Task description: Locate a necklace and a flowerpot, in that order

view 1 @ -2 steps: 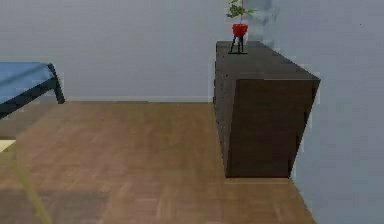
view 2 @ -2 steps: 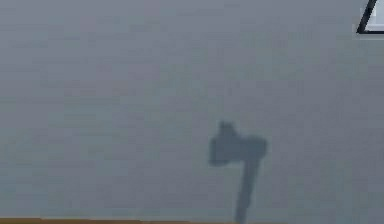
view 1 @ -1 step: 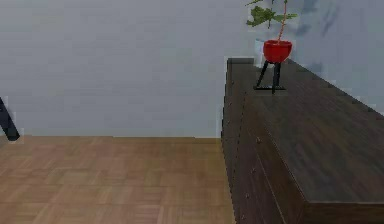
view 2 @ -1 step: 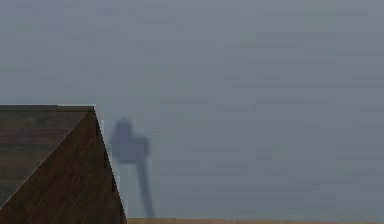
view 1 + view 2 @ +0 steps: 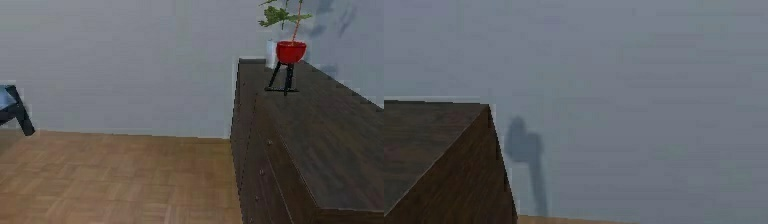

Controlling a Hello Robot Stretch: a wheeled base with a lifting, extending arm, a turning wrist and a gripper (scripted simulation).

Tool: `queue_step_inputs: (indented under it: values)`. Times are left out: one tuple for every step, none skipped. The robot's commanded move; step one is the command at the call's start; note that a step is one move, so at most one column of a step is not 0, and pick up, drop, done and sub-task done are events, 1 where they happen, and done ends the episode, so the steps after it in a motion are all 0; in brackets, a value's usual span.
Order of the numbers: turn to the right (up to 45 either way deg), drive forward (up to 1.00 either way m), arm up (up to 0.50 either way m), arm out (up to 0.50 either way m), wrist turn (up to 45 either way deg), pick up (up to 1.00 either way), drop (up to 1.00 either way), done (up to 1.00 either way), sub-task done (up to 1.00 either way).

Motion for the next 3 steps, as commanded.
queue_step_inputs:
  values:
    - [0.0, 1.00, 0.00, 0.00, 0.0, 0.00, 0.00, 0.00, 0.00]
    - [42.0, 0.00, 0.00, 0.00, 0.0, 0.00, 0.00, 0.00, 0.00]
    - [0.0, 0.00, 0.00, 0.00, 0.0, 0.00, 0.00, 1.00, 0.00]
